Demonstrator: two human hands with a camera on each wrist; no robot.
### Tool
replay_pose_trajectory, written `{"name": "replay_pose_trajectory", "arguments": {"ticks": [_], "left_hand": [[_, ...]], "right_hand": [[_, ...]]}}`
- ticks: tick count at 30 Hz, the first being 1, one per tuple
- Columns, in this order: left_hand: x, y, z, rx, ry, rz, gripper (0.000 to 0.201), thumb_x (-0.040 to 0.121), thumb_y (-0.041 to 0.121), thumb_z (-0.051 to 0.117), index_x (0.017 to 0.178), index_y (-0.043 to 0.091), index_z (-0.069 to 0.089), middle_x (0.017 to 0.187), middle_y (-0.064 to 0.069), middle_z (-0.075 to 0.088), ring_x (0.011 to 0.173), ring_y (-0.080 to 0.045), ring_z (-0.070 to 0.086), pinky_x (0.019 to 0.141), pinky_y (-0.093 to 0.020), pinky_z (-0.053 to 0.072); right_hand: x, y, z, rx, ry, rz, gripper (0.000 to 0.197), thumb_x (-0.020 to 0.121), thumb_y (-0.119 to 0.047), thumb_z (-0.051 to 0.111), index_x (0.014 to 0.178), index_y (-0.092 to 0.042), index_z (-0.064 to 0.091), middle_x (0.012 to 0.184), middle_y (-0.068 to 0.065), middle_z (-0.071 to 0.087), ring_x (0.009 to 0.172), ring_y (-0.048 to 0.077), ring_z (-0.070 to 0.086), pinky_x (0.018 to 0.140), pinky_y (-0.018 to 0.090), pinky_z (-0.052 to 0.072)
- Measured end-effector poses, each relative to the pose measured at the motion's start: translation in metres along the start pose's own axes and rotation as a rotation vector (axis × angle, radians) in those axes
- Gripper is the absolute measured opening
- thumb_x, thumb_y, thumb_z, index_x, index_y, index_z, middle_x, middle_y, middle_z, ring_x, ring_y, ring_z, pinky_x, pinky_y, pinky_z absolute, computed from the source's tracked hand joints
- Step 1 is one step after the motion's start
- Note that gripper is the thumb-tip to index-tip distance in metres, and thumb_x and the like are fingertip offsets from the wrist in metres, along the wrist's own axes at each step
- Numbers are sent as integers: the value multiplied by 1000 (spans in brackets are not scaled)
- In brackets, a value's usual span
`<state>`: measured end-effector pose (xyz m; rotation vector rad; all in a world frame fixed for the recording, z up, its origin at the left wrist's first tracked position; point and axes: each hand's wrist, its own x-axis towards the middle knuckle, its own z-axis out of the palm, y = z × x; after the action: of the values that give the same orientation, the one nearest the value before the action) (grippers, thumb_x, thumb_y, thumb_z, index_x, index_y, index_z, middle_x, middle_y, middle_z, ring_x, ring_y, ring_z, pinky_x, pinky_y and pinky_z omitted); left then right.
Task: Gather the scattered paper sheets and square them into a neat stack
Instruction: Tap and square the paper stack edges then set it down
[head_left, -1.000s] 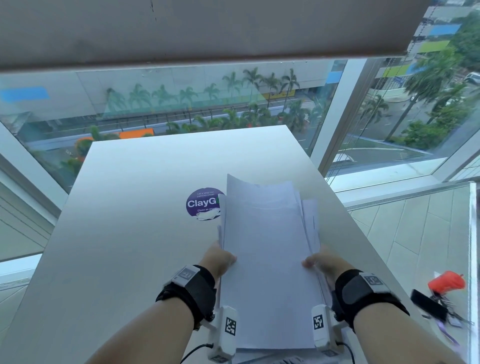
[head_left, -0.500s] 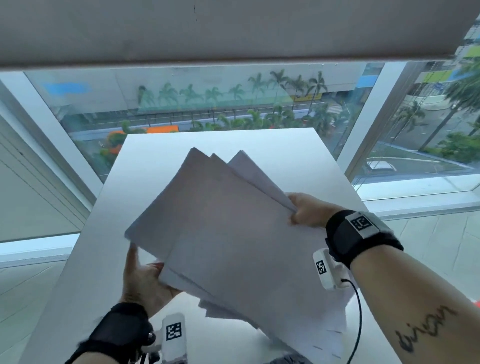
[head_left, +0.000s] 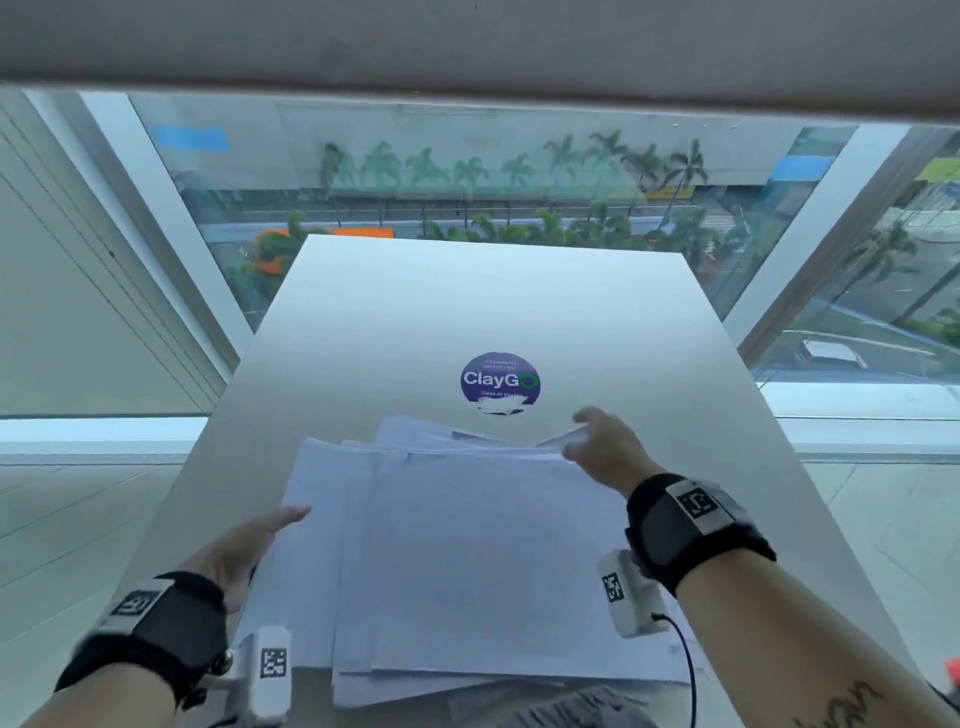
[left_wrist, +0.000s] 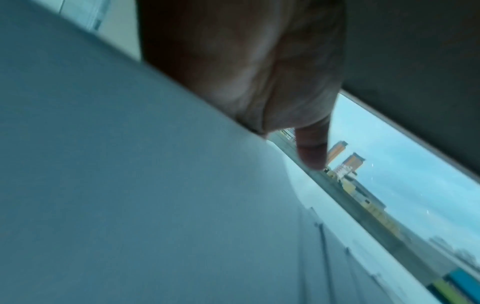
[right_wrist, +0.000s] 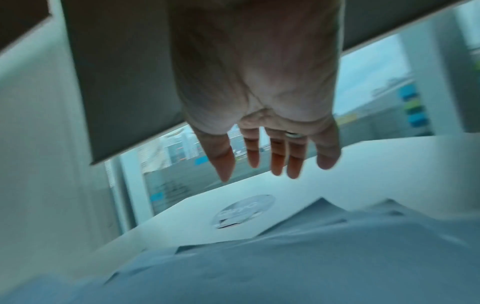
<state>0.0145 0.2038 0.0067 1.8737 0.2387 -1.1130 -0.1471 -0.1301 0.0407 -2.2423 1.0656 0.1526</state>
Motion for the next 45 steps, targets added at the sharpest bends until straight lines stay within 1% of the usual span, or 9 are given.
{"name": "replay_pose_trajectory", "arguments": {"ticks": [2,5,9,13,18,27,32,39,45], "left_hand": [[7,-3,-3,-25,0,-6,55,79,41,66,123,9,57,127,-16,59,112,-35,57,99,-49,44],[10,7,5,45,124,31,66,74,37,72,129,7,52,137,-2,47,129,-32,44,111,-45,31],[-3,15,28,199,157,135,33,87,18,61,117,7,52,116,-11,55,100,-25,50,86,-35,37],[-17,15,56,185,21,139,18,89,16,58,103,16,46,85,0,54,75,-17,54,71,-35,42],[-19,7,84,244,-38,150,20,87,21,59,105,12,59,100,-10,67,89,-26,64,71,-34,50],[-31,11,94,307,95,191,25,55,32,56,69,15,43,81,-3,47,70,-19,43,59,-29,33],[-30,10,93,140,84,111,38,81,19,61,114,2,54,100,-17,60,83,-26,59,71,-35,49],[6,-7,94,27,135,84,72,42,33,66,110,11,59,106,-14,67,95,-34,65,86,-48,55],[-19,3,101,47,111,32,45,84,14,59,124,-3,50,130,-18,52,119,-35,48,100,-39,38]], "right_hand": [[-9,33,-14,54,6,192,20,82,-13,54,95,2,58,94,19,57,90,31,57,77,36,42],[-29,81,-23,112,-22,458,36,88,-12,53,117,9,54,125,23,55,104,33,53,81,36,40],[-47,111,-8,254,-53,640,50,88,-22,56,129,4,47,131,19,49,111,34,49,93,40,44],[-40,116,15,222,-87,636,60,82,-33,59,130,0,47,130,19,50,119,35,47,98,43,45],[-44,120,10,487,-10,636,30,80,-16,59,104,1,56,89,15,57,74,29,56,66,34,47],[-62,98,10,590,-154,603,7,86,-13,54,84,-7,54,77,10,58,61,22,55,53,26,42],[-64,95,12,537,-84,607,20,86,-14,55,70,-11,43,61,4,34,50,18,31,48,25,26],[-68,82,15,638,-123,597,7,86,-11,54,87,-5,56,81,13,61,70,27,58,68,33,48],[-73,80,20,610,-110,612,10,84,-13,54,78,-6,51,67,9,45,57,22,40,53,28,32]]}}
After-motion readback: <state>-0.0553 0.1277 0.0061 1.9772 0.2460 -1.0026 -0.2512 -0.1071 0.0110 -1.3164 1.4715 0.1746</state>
